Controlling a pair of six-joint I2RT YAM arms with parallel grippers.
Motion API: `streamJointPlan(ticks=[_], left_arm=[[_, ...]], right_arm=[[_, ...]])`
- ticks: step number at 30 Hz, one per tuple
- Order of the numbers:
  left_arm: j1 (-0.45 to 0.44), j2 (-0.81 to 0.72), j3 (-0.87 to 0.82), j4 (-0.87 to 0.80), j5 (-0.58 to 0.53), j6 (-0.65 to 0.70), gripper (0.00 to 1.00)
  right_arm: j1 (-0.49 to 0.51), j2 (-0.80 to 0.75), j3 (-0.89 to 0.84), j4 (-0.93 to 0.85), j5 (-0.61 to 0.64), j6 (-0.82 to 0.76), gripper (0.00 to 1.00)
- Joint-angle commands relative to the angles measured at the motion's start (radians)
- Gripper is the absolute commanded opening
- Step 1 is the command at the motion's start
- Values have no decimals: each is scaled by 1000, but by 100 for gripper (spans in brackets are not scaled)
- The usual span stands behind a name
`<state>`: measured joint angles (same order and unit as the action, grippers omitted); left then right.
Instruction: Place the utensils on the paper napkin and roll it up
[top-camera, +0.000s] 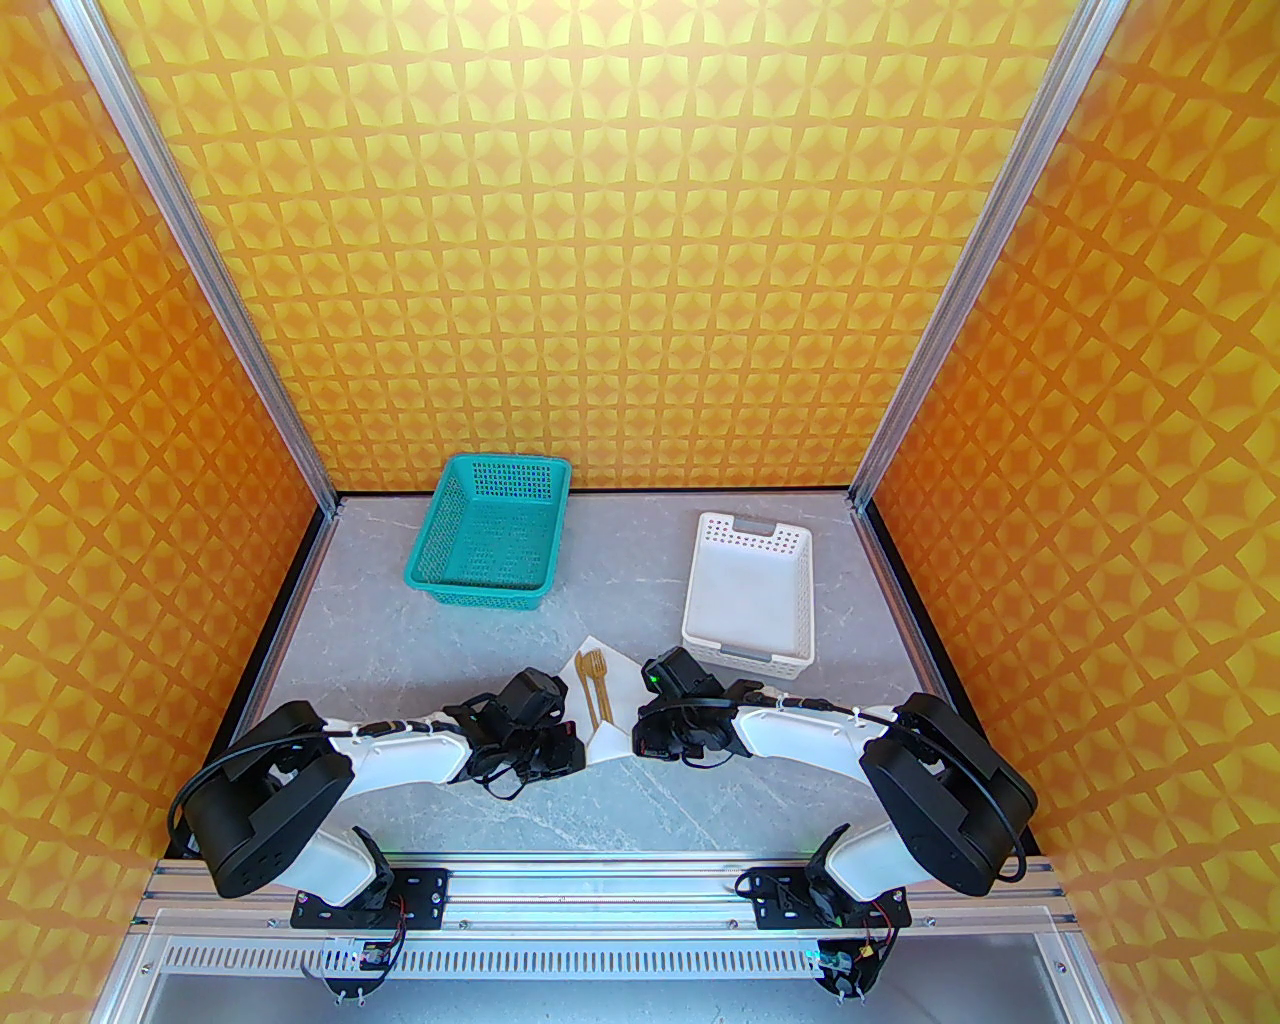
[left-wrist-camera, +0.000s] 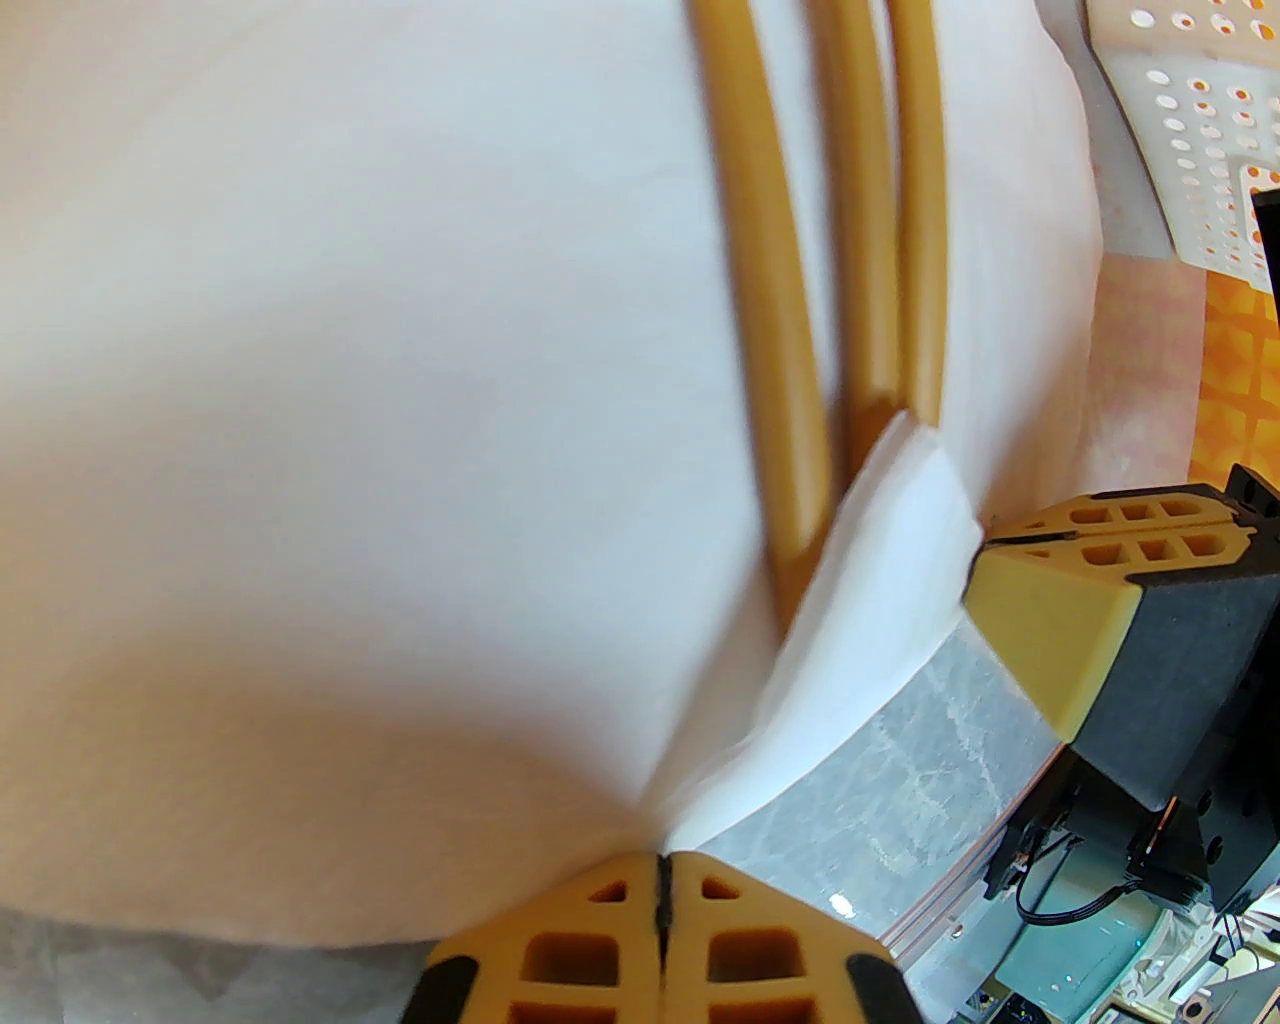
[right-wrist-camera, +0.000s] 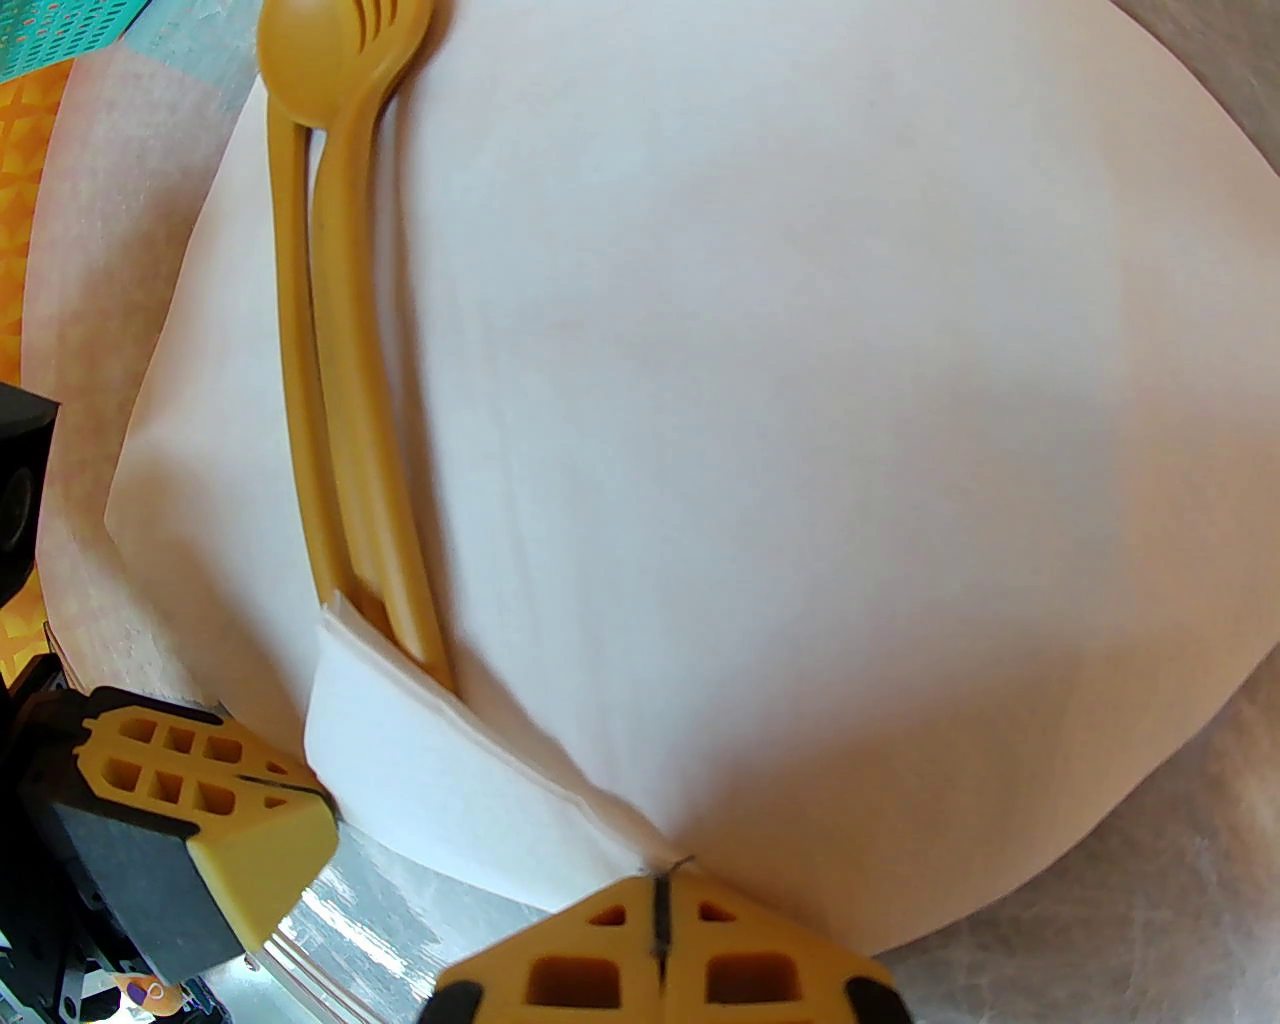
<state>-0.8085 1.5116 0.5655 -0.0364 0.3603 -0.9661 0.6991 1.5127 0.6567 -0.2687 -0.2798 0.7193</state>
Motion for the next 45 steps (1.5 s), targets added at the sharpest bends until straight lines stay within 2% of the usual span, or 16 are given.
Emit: streamJointPlan(ticks=[1,12,19,29,45], left_arm=[[14,-26,-26,-36,-27,15,1],[29,-87,-41,-64,-28,25,1],[13,-140,19,-91,-28,64,1],[-7,0,62,75,32,17,1],[-7,99,109,62,-4,45,1]], right_arm=[[2,19,-9,-76,57,-17,4],[2,18,-9,-75,57,-14,4],[2,17,-9,-74,57,-12,4],[2,16,-8,-73,51,-9,4],[2,16,-6,-76,51,-11,4]])
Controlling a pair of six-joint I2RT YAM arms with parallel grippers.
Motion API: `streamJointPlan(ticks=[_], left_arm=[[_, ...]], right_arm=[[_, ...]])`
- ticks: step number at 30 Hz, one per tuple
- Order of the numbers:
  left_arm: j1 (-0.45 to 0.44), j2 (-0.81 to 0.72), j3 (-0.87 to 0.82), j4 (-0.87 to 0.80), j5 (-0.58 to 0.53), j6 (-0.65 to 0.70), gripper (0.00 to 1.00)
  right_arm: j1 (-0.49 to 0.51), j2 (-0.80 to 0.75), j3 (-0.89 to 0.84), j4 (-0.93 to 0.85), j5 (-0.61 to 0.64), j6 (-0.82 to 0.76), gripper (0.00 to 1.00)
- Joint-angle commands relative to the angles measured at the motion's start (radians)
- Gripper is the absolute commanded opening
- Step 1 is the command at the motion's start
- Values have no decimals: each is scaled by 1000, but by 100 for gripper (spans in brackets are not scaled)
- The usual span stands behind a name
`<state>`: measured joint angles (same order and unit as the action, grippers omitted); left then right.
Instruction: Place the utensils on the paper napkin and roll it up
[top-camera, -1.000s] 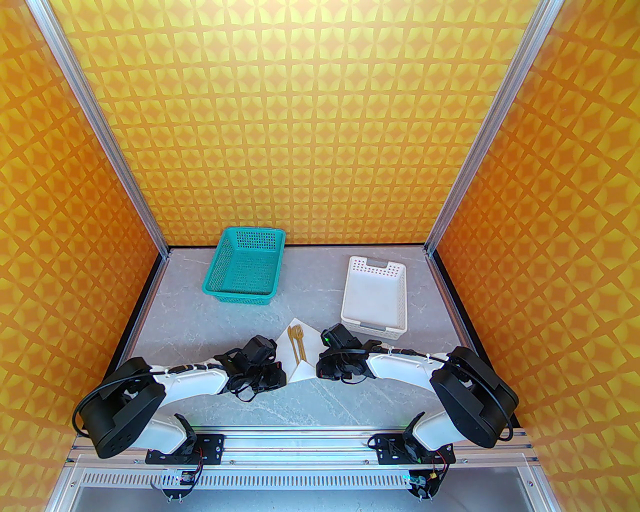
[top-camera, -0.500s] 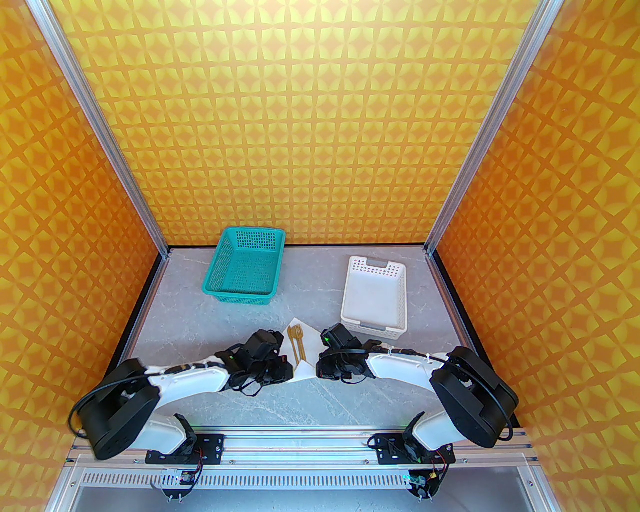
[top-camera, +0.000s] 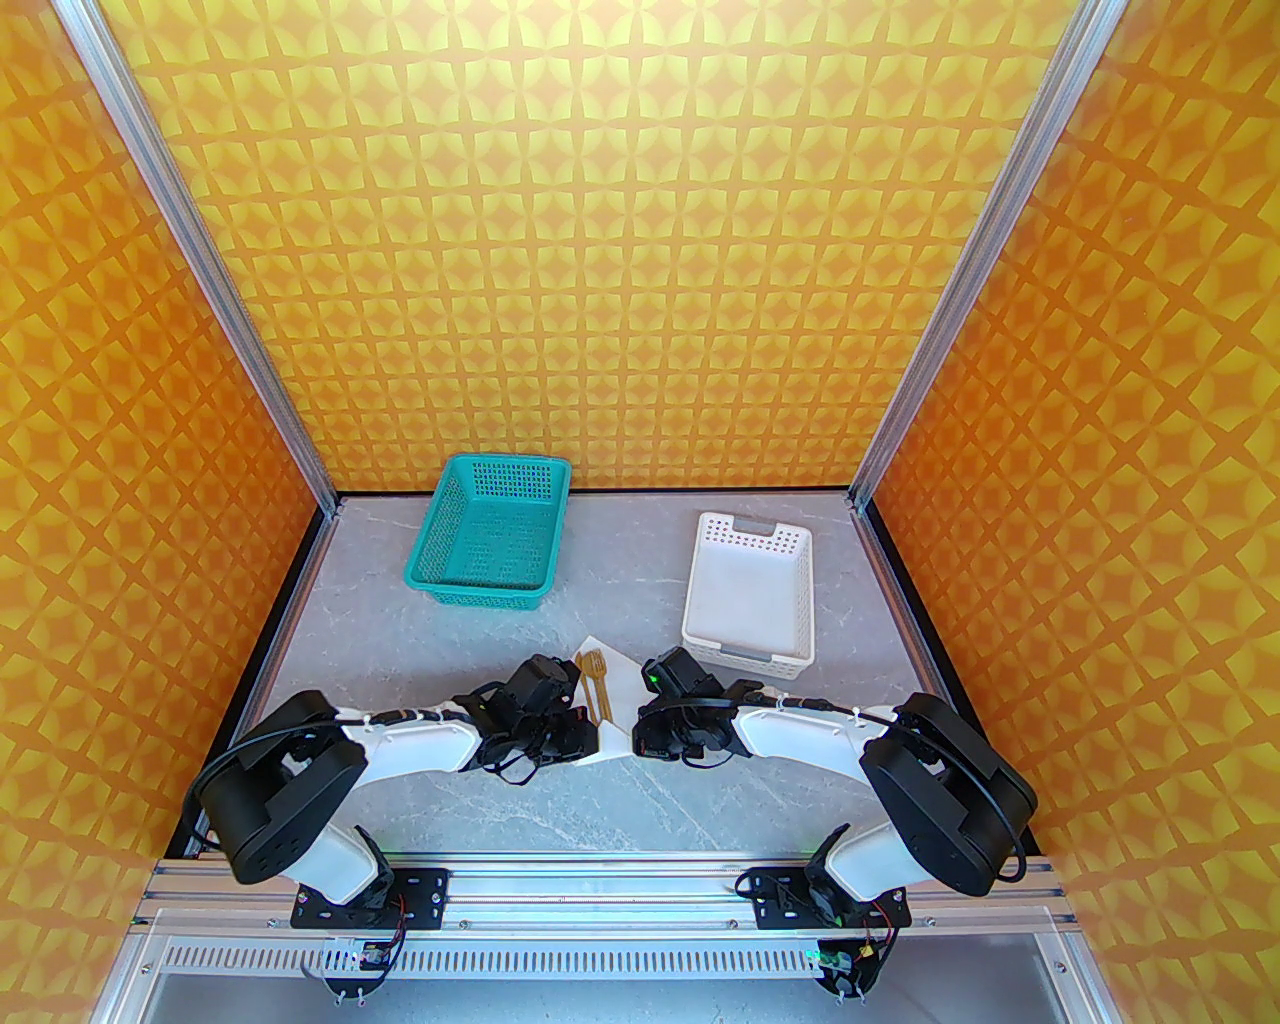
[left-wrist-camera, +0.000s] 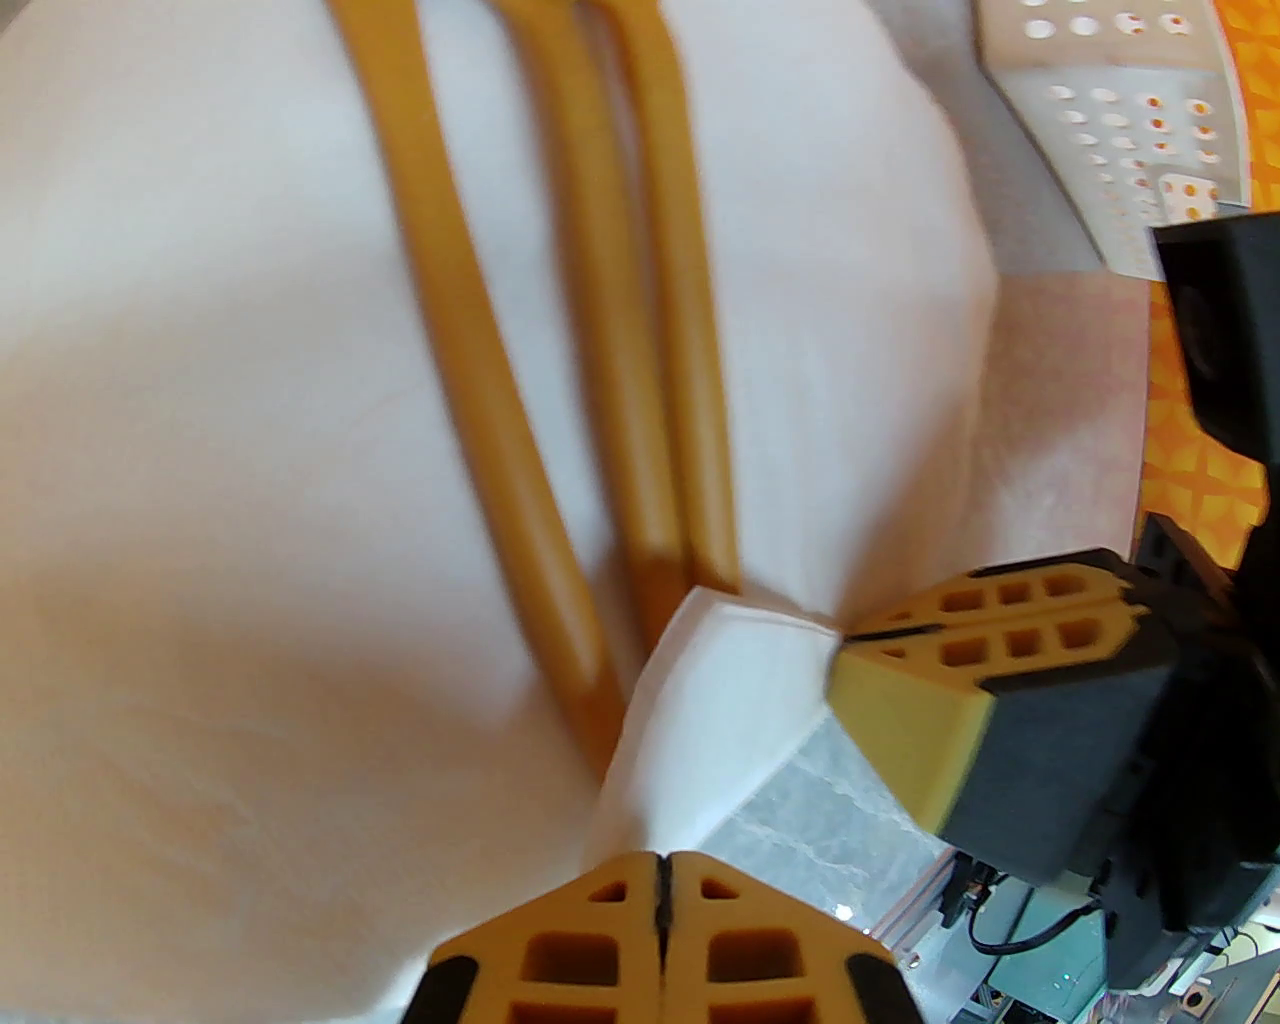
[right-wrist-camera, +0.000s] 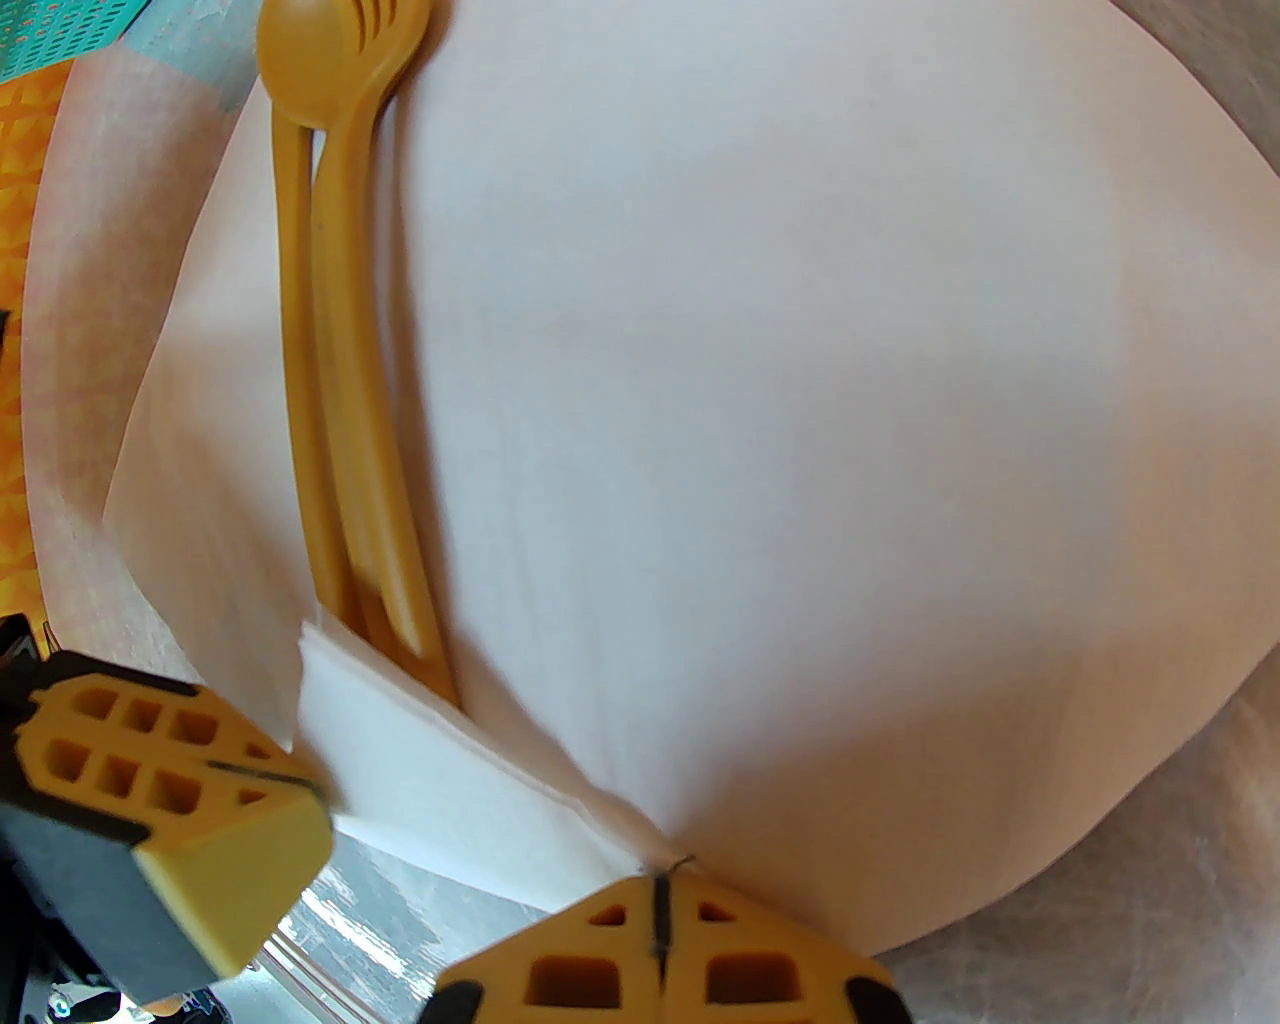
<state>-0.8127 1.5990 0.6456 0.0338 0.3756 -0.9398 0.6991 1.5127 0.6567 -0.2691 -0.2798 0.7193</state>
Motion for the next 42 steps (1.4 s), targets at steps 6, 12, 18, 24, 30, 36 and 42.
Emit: streamJointPlan(ticks=[6,12,18,24,30,36,42], left_arm=[[-3,18,36,-39,-41,35,1],[-3,37,28,-34,-41,32,1],[-3,40,14,-32,-44,26,1],[-3,45,8,-36,-50,19,1],[-3,39,2,-43,-55,15,2],[-3,39,3,-45,-55,14,2],[-3,36,2,-47,-55,13,2]], right_arm=[[2,14,-3,-78,50,-11,4],[2,14,7,-79,44,-12,6],[2,15,19,-83,38,-17,6],[2,5,42,-93,26,-35,8],[-43,-57,112,-174,29,-97,13],[-118,-72,188,-271,98,-177,25],[-136,3,234,-264,172,-190,37]])
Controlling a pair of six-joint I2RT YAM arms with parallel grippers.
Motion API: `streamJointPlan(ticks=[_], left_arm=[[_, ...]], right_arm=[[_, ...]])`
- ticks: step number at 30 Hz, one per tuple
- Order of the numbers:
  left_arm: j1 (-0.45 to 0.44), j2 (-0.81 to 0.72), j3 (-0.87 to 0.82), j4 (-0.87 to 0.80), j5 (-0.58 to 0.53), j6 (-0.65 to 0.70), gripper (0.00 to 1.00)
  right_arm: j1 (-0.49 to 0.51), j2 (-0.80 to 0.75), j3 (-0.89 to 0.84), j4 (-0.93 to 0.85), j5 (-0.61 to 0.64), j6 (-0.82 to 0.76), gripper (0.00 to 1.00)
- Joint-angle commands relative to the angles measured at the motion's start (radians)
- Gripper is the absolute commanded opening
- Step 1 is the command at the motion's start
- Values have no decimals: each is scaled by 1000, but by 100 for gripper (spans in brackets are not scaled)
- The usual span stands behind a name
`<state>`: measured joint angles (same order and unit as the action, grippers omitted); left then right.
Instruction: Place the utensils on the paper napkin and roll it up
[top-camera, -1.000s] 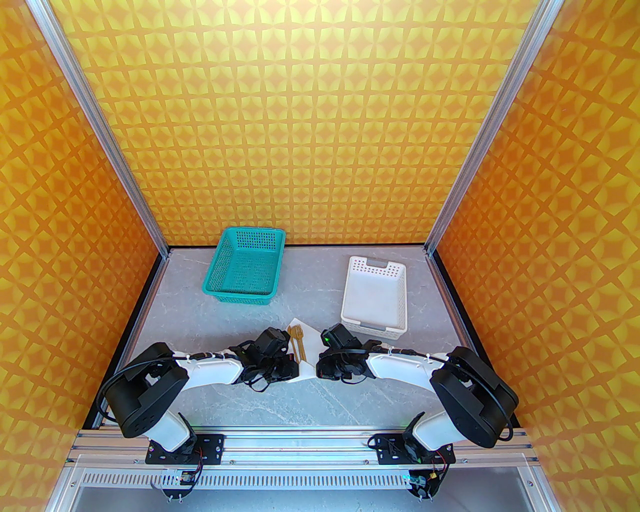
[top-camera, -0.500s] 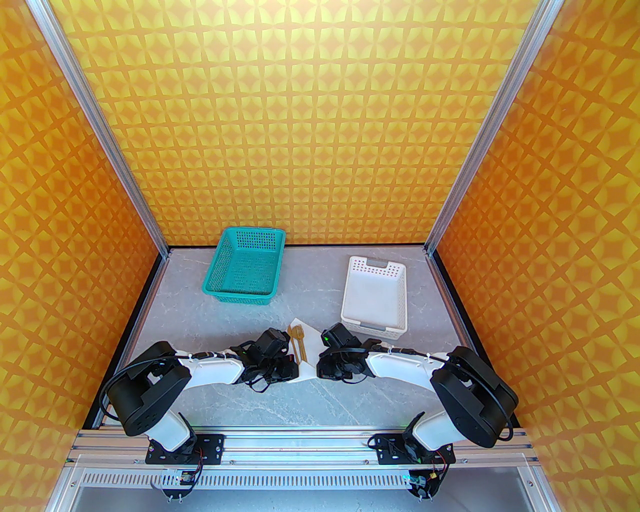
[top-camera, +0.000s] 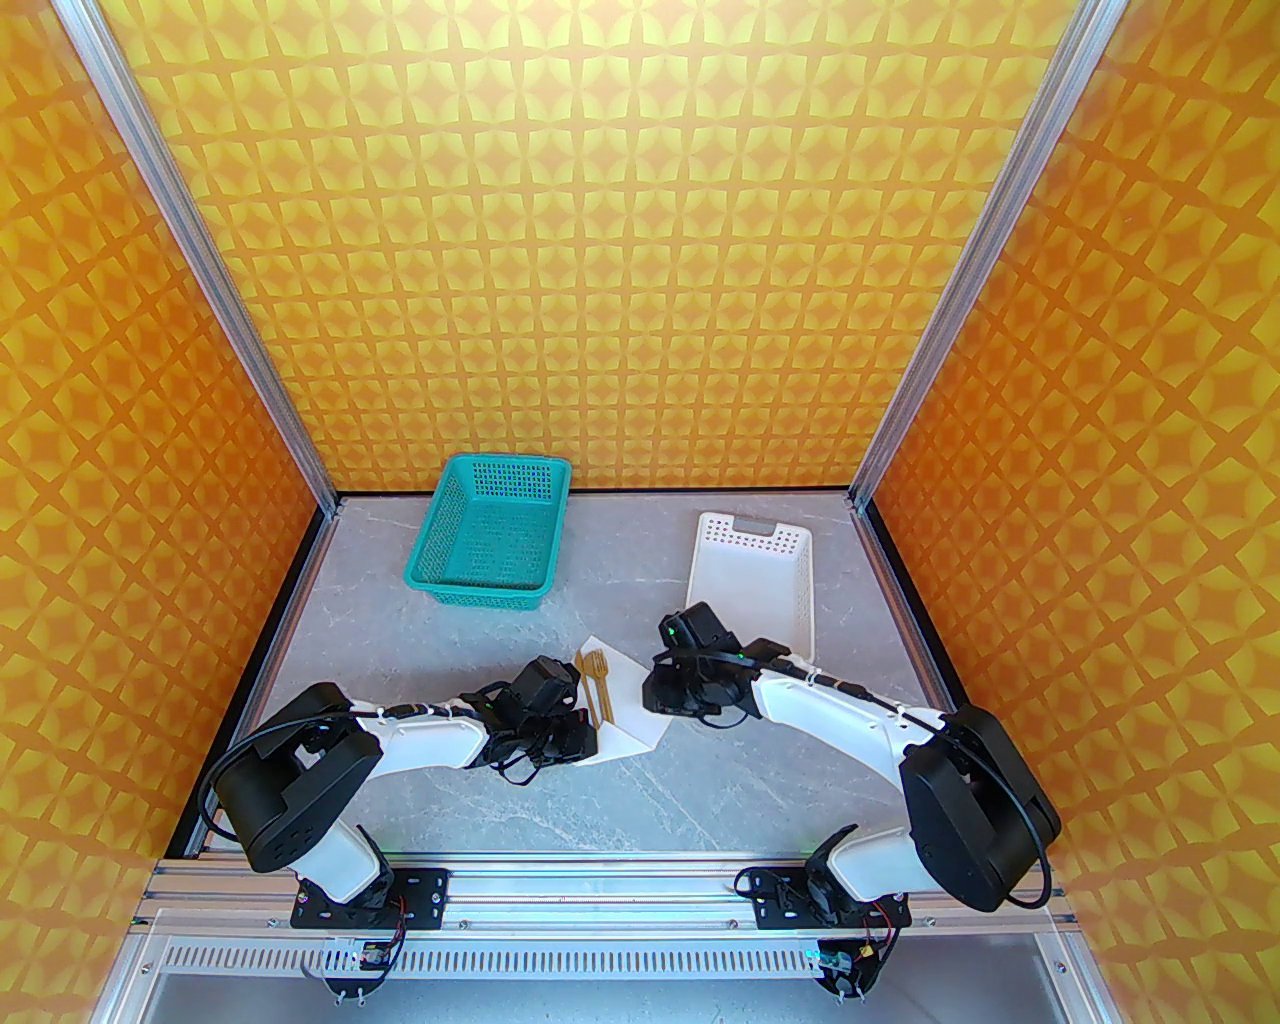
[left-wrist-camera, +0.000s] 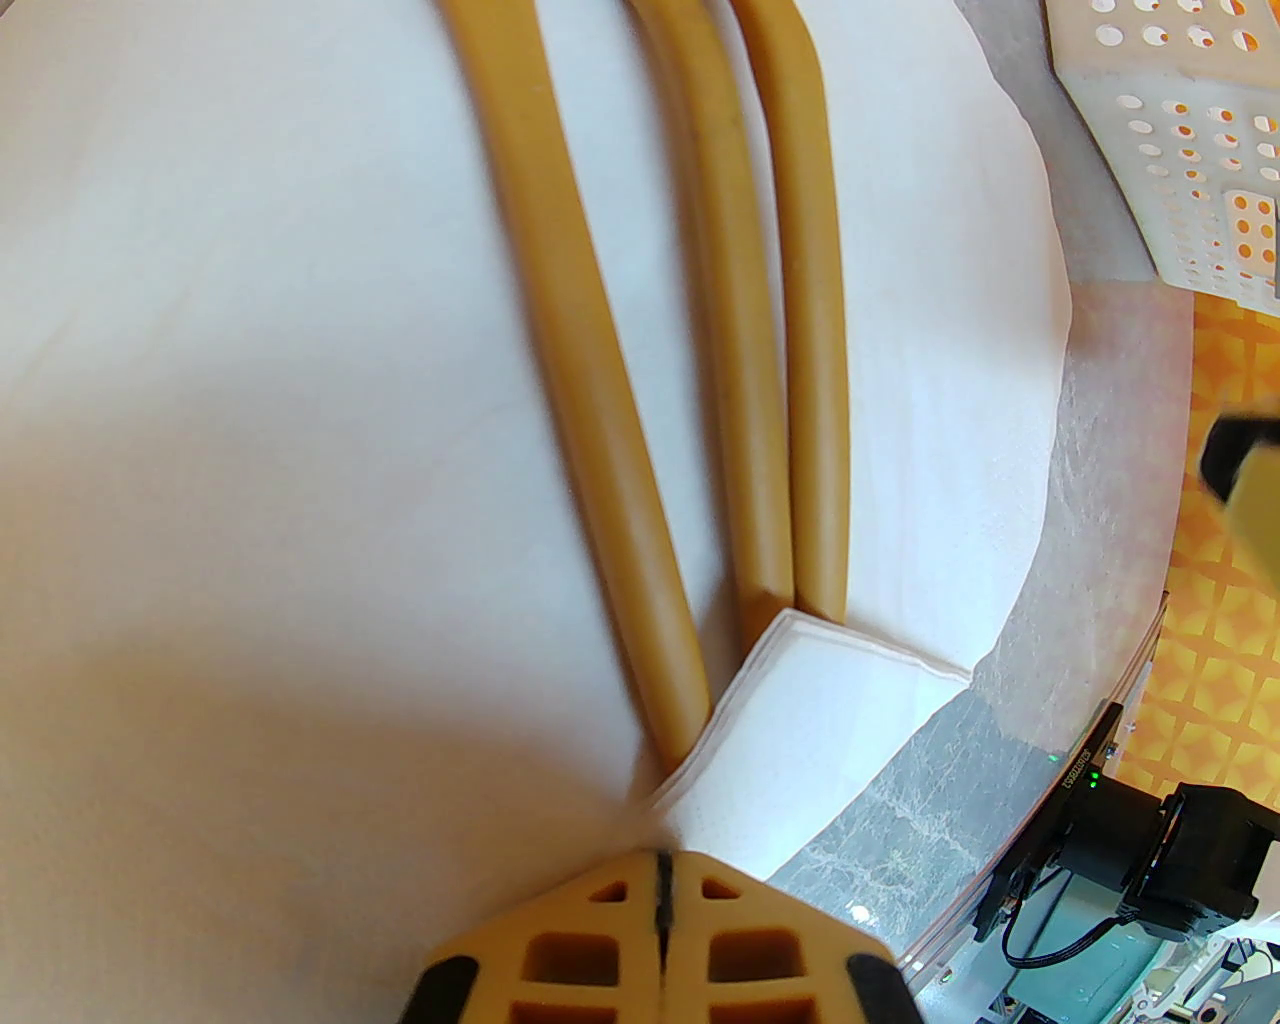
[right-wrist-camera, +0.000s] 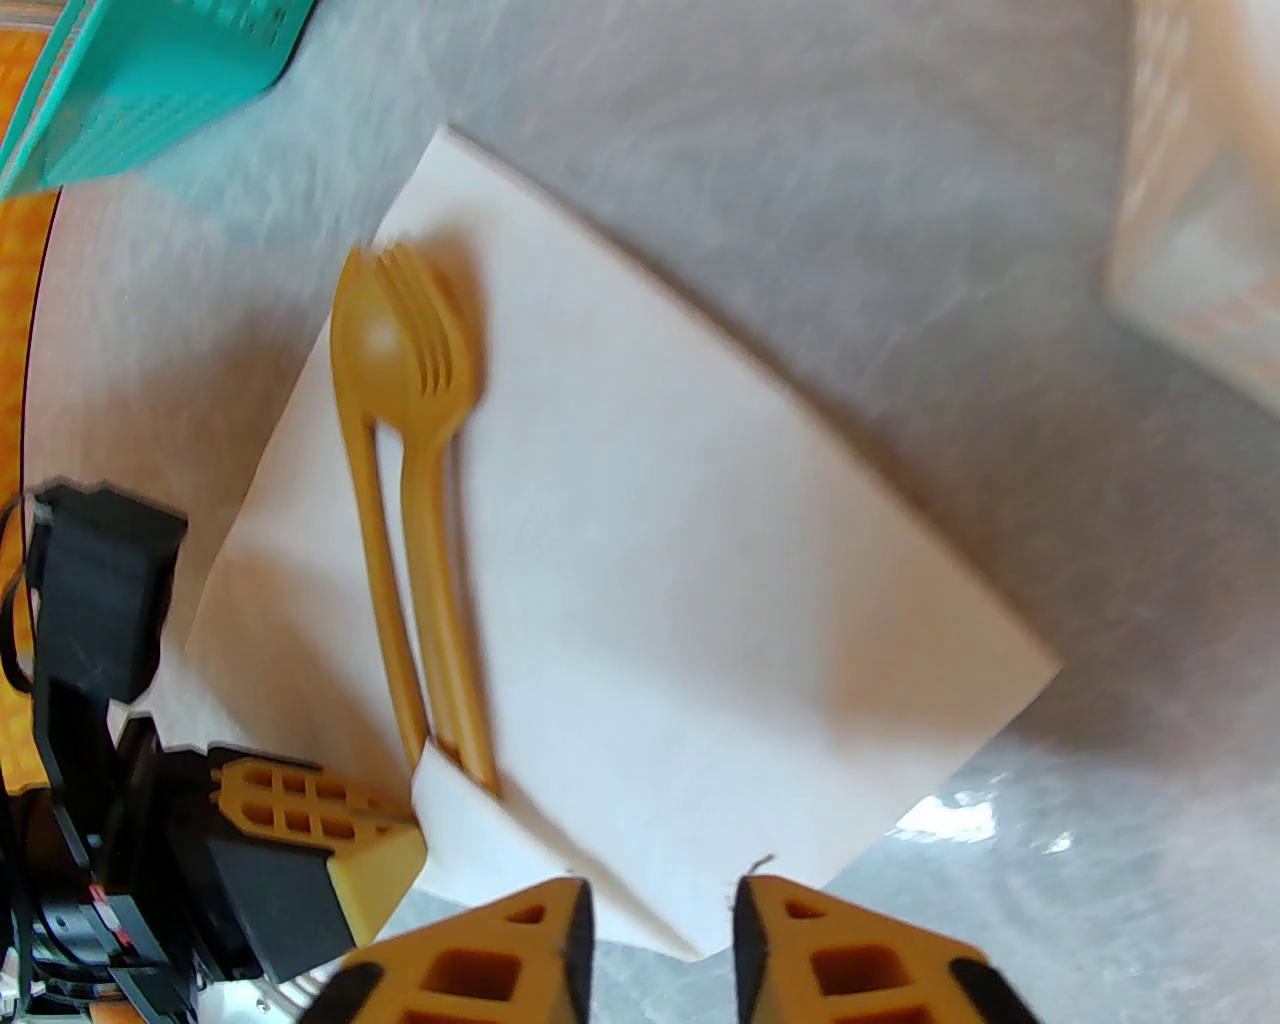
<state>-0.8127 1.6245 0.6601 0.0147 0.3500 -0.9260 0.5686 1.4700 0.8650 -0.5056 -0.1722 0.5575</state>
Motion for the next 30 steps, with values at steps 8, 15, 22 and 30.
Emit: streamJointPlan(ticks=[8,15,22,30], left_arm=[[-2,2,-15,-33,-31,0,2],[-2,6,-11,-34,-31,0,2],[-3,4,-8,-39,-31,2,2],[-3,3,-7,-42,-31,3,2]], right_arm=[[-12,138,33,23,116,-13,58],[-13,149,26,22,159,-30,69],[-15,183,34,32,159,-42,78],[-15,216,9,81,52,-30,79]])
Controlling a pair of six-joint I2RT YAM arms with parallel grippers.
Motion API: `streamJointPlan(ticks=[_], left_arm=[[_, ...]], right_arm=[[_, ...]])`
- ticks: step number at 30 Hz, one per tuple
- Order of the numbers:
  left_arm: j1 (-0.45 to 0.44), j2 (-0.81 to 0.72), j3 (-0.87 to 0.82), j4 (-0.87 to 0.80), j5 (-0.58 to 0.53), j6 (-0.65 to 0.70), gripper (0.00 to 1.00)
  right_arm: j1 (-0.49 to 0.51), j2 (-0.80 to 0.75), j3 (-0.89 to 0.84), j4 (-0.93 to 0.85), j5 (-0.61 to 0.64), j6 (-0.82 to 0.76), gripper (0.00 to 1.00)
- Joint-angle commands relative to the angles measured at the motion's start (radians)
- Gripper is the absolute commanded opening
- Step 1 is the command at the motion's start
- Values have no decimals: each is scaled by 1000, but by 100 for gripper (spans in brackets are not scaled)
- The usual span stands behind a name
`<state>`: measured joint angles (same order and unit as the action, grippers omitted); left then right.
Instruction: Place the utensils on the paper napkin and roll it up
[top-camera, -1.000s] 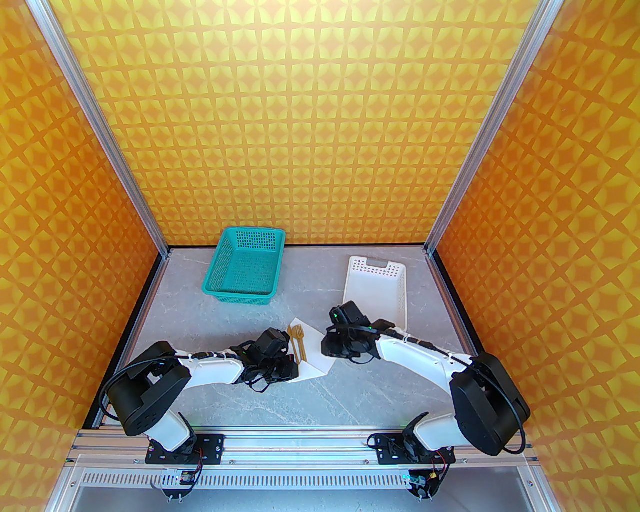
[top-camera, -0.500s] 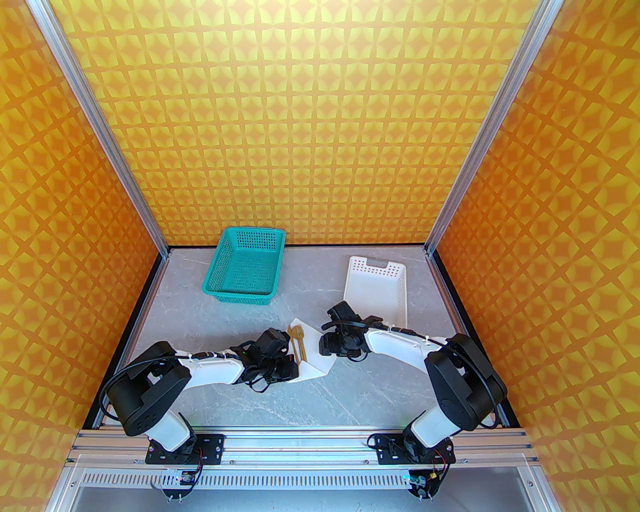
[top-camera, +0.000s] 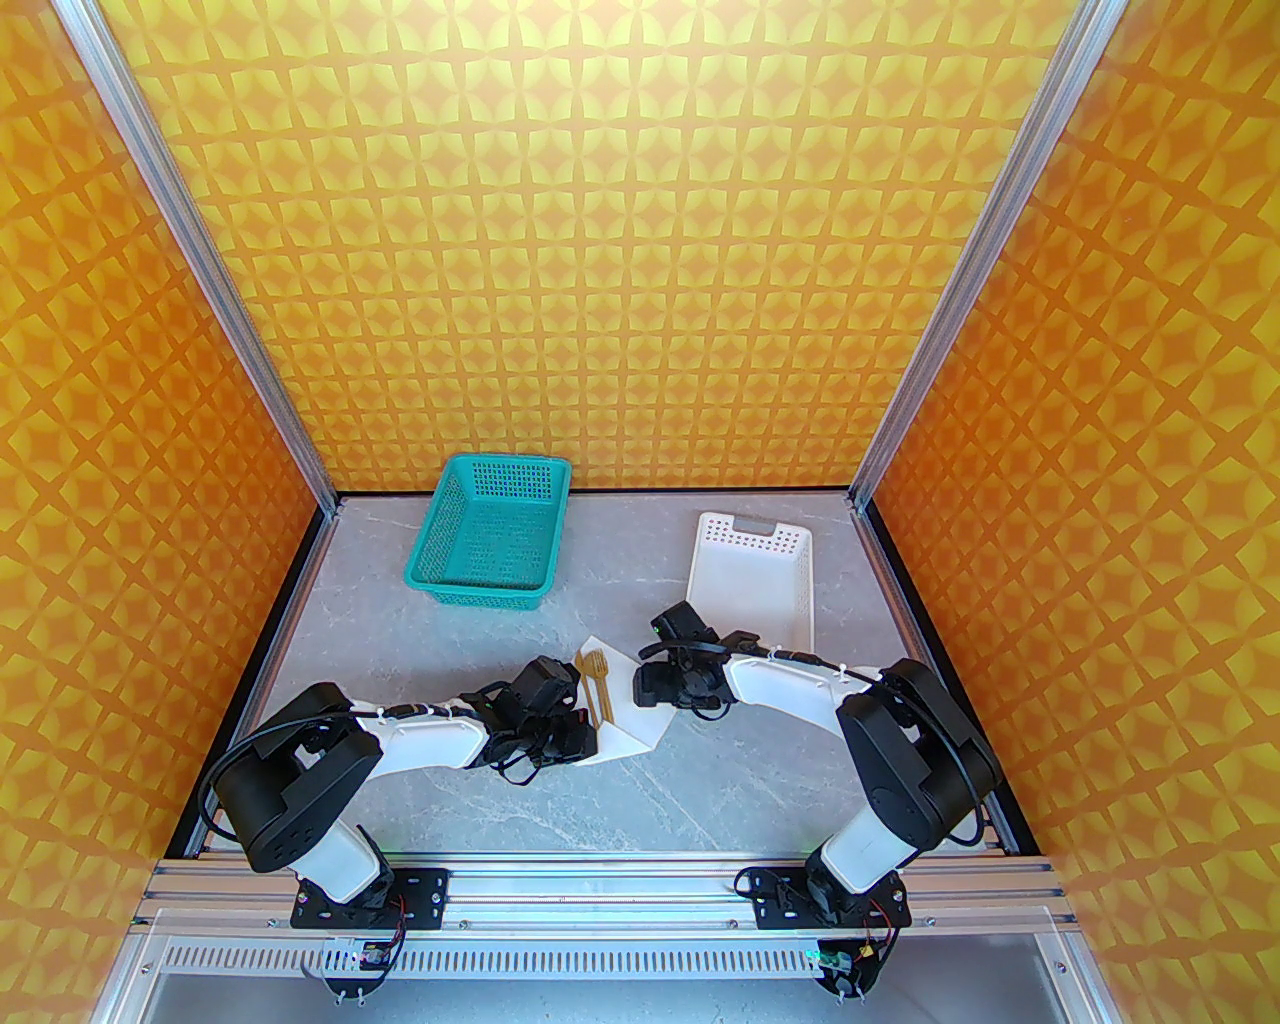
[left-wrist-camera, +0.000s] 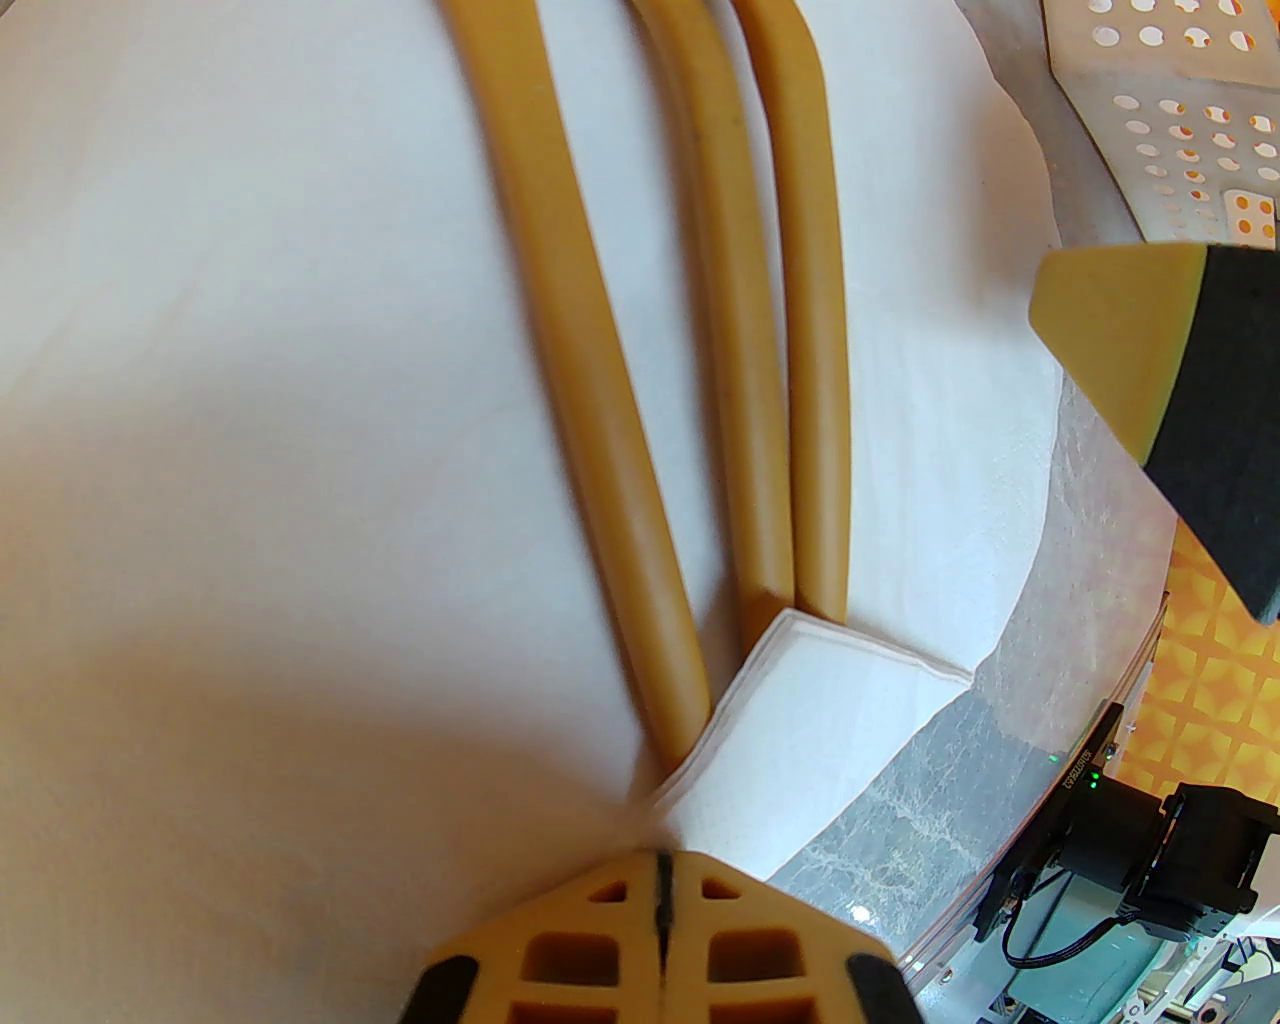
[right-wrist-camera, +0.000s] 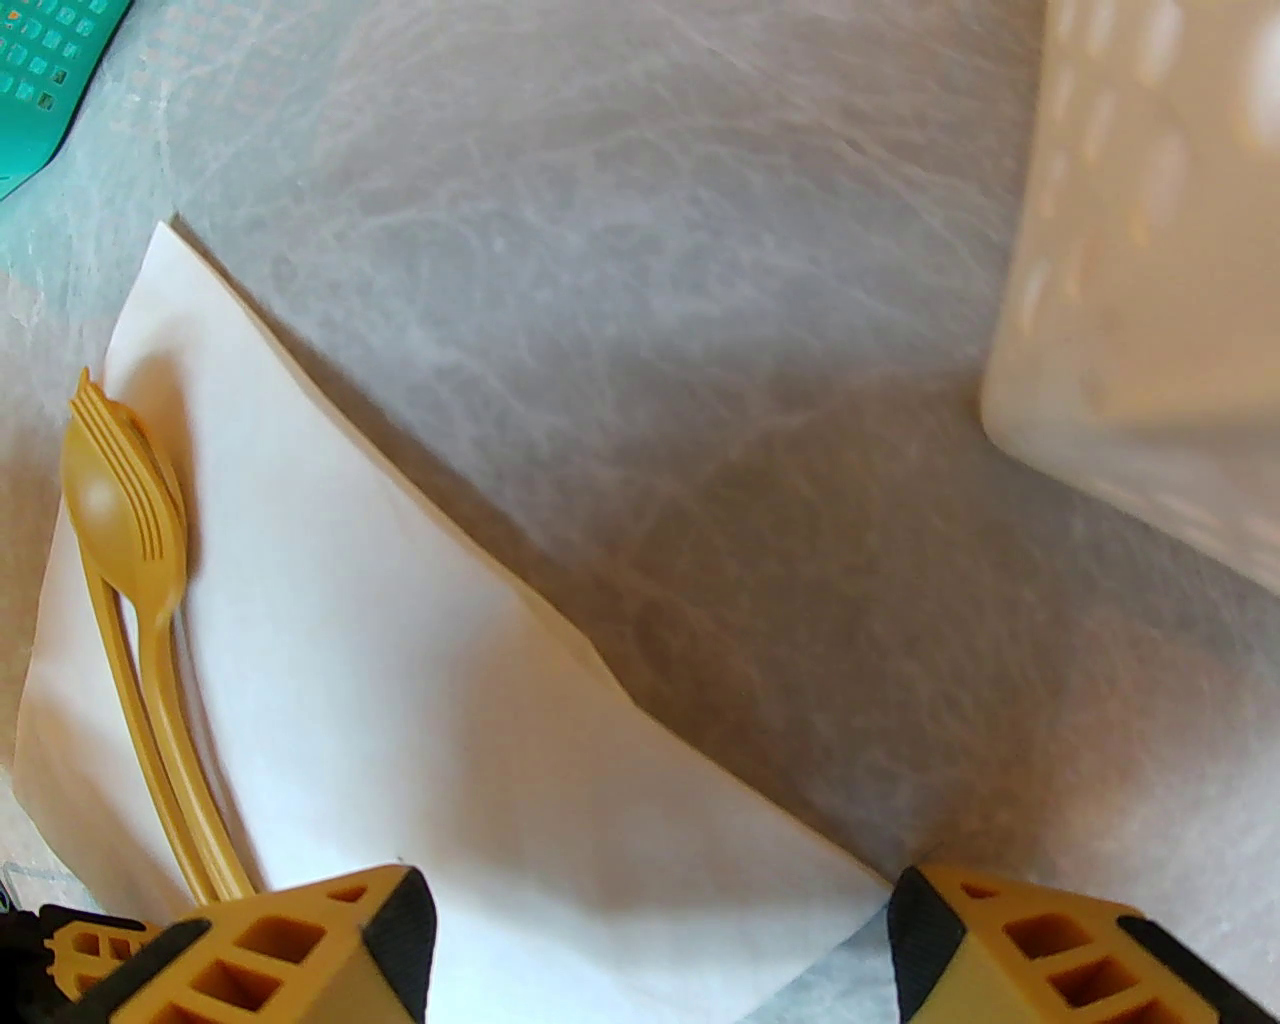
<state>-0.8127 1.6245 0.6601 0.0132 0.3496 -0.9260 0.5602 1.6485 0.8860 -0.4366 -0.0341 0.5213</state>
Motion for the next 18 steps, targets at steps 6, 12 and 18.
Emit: streamJointPlan(ticks=[6,12,18], left_arm=[[-3,5,-4,-41,-31,4,2],[-3,6,-1,-41,-31,4,2],[-3,6,-1,-43,-31,6,2]], right_arm=[[6,37,-10,40,-174,25,79],[23,-8,-24,48,-210,52,78],[30,-79,-78,109,-295,117,77]])
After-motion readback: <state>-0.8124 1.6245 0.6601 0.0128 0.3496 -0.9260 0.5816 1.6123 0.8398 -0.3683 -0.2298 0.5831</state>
